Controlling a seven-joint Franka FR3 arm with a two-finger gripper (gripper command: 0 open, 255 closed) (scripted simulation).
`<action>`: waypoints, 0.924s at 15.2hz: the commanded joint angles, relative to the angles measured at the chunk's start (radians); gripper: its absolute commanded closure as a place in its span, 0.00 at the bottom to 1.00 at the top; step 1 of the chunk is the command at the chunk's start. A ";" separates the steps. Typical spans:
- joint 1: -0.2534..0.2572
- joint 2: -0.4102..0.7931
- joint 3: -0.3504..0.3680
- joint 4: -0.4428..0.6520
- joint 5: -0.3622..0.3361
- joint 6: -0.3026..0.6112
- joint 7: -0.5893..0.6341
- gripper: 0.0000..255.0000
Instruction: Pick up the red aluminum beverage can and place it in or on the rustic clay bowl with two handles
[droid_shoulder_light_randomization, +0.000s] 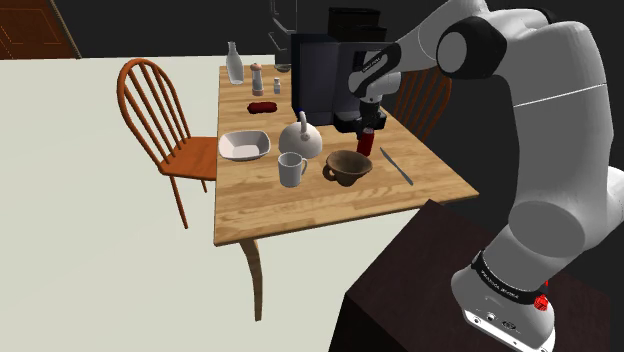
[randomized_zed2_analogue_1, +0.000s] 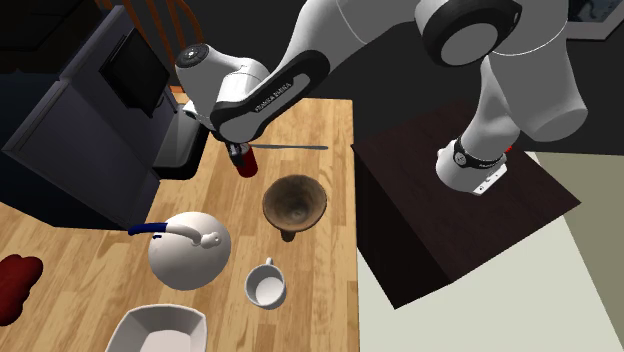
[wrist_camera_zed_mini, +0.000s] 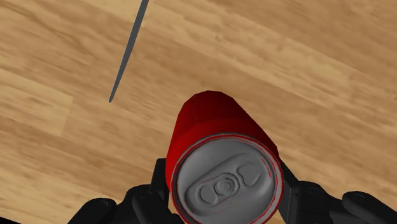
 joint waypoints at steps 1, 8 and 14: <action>0.000 0.000 0.000 0.000 0.000 0.000 0.000 1.00; 0.000 0.000 0.000 -0.001 0.000 0.000 0.000 1.00; 0.004 -0.040 -0.006 0.006 -0.008 -0.046 0.003 1.00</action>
